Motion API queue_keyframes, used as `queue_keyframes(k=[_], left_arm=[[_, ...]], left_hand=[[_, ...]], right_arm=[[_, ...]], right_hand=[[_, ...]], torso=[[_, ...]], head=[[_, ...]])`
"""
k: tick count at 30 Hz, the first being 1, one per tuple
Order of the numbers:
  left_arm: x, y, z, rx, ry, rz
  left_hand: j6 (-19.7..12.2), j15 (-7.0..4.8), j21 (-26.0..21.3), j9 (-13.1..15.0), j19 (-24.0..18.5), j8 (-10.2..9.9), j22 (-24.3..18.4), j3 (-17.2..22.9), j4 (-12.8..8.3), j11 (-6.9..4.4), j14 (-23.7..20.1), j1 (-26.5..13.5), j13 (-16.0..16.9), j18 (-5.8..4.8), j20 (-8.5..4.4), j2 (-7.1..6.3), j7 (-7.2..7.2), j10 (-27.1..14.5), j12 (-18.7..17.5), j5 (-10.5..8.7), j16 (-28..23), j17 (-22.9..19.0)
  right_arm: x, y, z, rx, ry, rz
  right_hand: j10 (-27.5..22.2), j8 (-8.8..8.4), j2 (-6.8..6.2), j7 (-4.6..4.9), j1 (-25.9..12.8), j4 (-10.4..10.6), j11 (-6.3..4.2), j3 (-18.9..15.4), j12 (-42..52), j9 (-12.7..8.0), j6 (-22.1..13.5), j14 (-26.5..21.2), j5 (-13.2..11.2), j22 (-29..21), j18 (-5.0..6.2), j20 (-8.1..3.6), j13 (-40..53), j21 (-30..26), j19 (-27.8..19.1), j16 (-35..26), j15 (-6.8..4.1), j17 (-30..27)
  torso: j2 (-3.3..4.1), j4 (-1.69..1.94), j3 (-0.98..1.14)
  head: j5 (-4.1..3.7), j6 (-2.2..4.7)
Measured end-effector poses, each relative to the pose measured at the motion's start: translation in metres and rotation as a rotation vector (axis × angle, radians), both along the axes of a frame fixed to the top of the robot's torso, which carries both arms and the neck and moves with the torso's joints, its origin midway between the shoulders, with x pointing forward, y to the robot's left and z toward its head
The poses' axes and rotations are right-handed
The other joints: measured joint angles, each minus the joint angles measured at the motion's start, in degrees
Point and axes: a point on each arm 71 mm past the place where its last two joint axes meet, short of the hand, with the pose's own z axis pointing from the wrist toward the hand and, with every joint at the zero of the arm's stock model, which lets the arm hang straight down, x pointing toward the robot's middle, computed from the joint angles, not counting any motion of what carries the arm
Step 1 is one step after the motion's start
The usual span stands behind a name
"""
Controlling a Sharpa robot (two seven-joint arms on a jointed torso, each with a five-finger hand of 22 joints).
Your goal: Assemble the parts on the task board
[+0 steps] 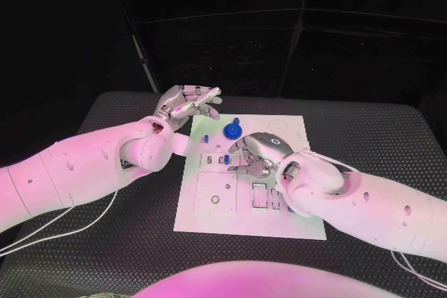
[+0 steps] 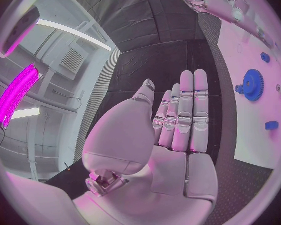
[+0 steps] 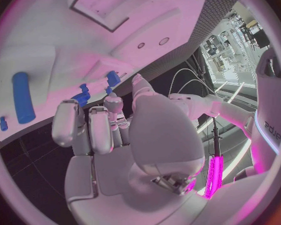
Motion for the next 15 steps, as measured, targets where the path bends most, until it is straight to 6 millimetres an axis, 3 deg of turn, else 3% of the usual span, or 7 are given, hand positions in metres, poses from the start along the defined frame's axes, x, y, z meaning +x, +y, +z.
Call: queue_keyframes(k=[5,6,8,9,11,12,15], left_arm=[[-0.003,0.006,-0.001,0.085,0.013,-0.043],[-0.003,0.007,0.000,0.107,0.016,-0.055],[-0.002,0.007,0.002,0.171,0.023,-0.088],[-0.002,0.007,0.003,0.200,0.026,-0.102],[0.000,0.008,0.005,0.279,0.040,-0.137],[0.001,0.008,0.006,0.316,0.047,-0.151],[0.004,0.007,0.006,0.444,0.077,-0.191]], left_hand=[[4.12,-2.63,5.90,0.93,4.46,1.85,3.38,-2.26,2.26,-2.50,7.12,-3.12,3.31,0.00,-2.55,-0.35,-1.90,8.13,4.69,-0.39,7.75,6.84],[4.70,-3.15,8.57,1.23,5.72,2.20,6.02,-2.73,2.74,-3.02,8.59,-3.67,4.39,0.00,-3.08,-0.53,-2.48,9.46,6.07,-0.39,12.91,11.65],[5.69,-4.10,18.66,2.06,9.21,3.08,17.53,-3.89,3.92,-3.80,10.00,-4.67,8.08,-0.29,-4.42,-0.92,-3.48,10.98,10.30,-0.39,29.83,27.36],[5.89,-4.30,23.35,2.50,10.49,3.52,23.28,-4.25,4.63,-3.84,10.19,-5.15,10.08,-1.37,-4.67,-0.44,-3.69,10.96,12.48,-0.39,38.00,35.09],[5.34,-4.29,32.36,4.60,10.84,5.13,33.81,-5.08,5.20,-4.32,10.19,-5.57,18.26,-2.72,-4.69,0.48,-4.40,6.56,20.93,-0.18,52.28,48.62],[5.03,-4.47,35.70,5.66,11.41,6.17,38.02,-6.14,5.75,-4.32,10.33,-6.47,21.93,-2.72,-4.79,0.49,-4.09,5.17,25.20,-0.24,57.74,51.83],[4.61,-4.94,42.48,8.88,14.06,9.75,47.64,-7.56,5.63,-4.91,10.57,-7.36,34.47,-4.02,-4.96,1.08,-4.51,3.46,38.90,-0.39,68.19,54.06]], right_arm=[[0.003,-0.028,0.026,0.147,0.025,0.042],[0.004,-0.033,0.031,0.176,0.036,0.046],[0.008,-0.046,0.042,0.240,0.069,0.043],[0.011,-0.052,0.046,0.265,0.082,0.037],[0.017,-0.068,0.054,0.317,0.113,0.015],[0.019,-0.074,0.057,0.338,0.125,0.004],[0.028,-0.092,0.063,0.396,0.162,-0.035]], right_hand=[[-3.01,1.36,1.61,-0.63,1.86,-1.08,-0.51,-0.36,-3.93,0.12,0.63,-0.05,1.60,-8.13,1.55,-0.41,-4.19,-5.53,-5.42,-5.91,-0.05,-6.99],[-3.72,1.75,1.52,-0.87,2.23,-1.32,-0.62,-0.60,-5.15,0.12,0.87,-0.57,1.63,-10.29,2.09,-0.50,-5.49,-7.13,-6.68,-7.72,-0.32,-8.95],[-4.41,2.17,1.76,-1.01,2.47,-1.61,-0.73,-0.89,-6.58,0.11,1.40,-1.04,1.65,-13.04,2.44,-0.62,-7.07,-9.19,-8.17,-9.96,-0.42,-11.20],[-4.41,2.39,1.89,-1.05,2.60,-1.70,-0.73,-0.98,-6.93,0.11,1.46,-1.04,1.65,-13.89,2.44,-0.71,-7.52,-9.93,-8.48,-10.69,-0.42,-11.84],[-4.41,2.45,1.89,-1.05,2.60,-1.93,-0.73,-1.21,-6.94,0.11,1.46,-1.04,1.65,-14.48,2.44,-0.79,-7.72,-10.45,-8.55,-11.22,-0.42,-12.14],[-4.40,2.45,1.89,-1.05,2.60,-1.93,-0.74,-1.22,-6.94,0.11,1.46,-1.04,1.65,-14.56,2.44,-0.79,-7.72,-10.45,-8.55,-11.22,-0.42,-12.14],[-3.96,2.45,1.89,-1.25,2.60,-2.03,-1.13,-1.31,-6.78,0.11,1.66,-1.04,1.65,-14.57,2.44,-0.79,-7.52,-10.45,-8.54,-11.22,-0.42,-11.91]], torso=[[-0.42,-0.09,-0.07],[-0.53,-0.11,-0.07],[-0.83,-0.16,0.01],[-0.96,-0.21,0.06],[-1.29,-0.29,0.20],[-1.42,-0.32,0.27],[-1.92,-0.41,0.48]], head=[[0.21,0.31],[0.29,0.31],[0.43,0.26],[0.50,0.23],[0.64,0.13],[0.67,0.10],[0.77,0.02]])
